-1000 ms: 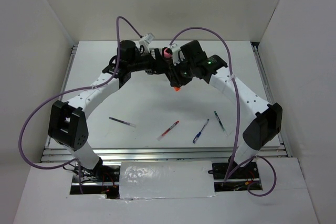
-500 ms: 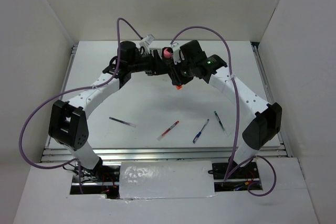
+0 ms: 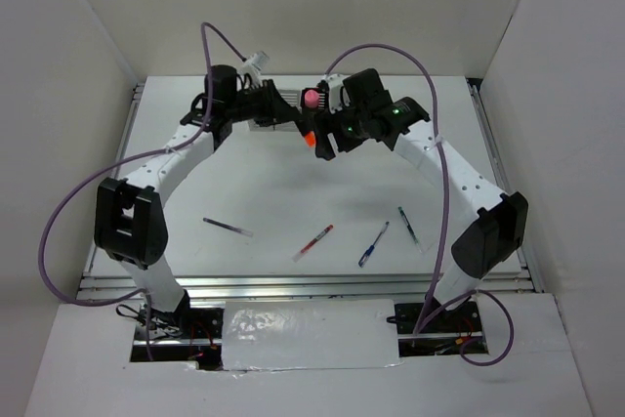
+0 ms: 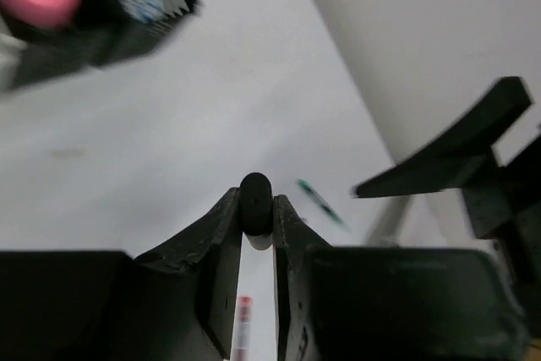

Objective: Sort the stationery into containers
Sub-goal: Pick up the pen from the center of the board, then place the pen in the storage box.

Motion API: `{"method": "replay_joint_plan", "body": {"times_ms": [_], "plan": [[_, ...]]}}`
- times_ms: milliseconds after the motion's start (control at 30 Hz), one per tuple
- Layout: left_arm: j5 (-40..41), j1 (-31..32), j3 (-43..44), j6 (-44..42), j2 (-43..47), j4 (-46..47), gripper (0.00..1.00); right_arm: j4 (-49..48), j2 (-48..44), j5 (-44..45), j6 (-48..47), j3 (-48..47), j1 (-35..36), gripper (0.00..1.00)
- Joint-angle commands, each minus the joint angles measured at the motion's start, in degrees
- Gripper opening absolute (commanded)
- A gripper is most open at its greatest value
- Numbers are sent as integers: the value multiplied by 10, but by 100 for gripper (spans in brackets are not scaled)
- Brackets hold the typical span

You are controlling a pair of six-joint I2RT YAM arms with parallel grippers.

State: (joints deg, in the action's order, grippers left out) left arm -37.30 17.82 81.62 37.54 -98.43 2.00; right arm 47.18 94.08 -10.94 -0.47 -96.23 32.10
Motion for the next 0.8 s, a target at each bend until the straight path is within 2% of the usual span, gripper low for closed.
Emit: {"method": "replay_joint_plan", "body": {"times_ms": [0,100,167,233,533,767], "plan": [[81,-57,80,-96,-17,-15,0,-13,-43,-22,21,2,-40,80],[168,-81,105,-179,-35,-3,0,-14,-50,-31,21,31,-80,80],[227,-86,100,-233,-42,40,0,-15,-58,-27,18,55,-104,80],[244,-96,97,-271,-61,97,0,-17,-67,-27,17,80,-125,79],[240,-111,159,-269,-167,173,0,-16,-80,-28,11,125,-182,77],[244,-110,189,-268,-218,177,0,-9,-82,-28,11,136,-211,76]]}}
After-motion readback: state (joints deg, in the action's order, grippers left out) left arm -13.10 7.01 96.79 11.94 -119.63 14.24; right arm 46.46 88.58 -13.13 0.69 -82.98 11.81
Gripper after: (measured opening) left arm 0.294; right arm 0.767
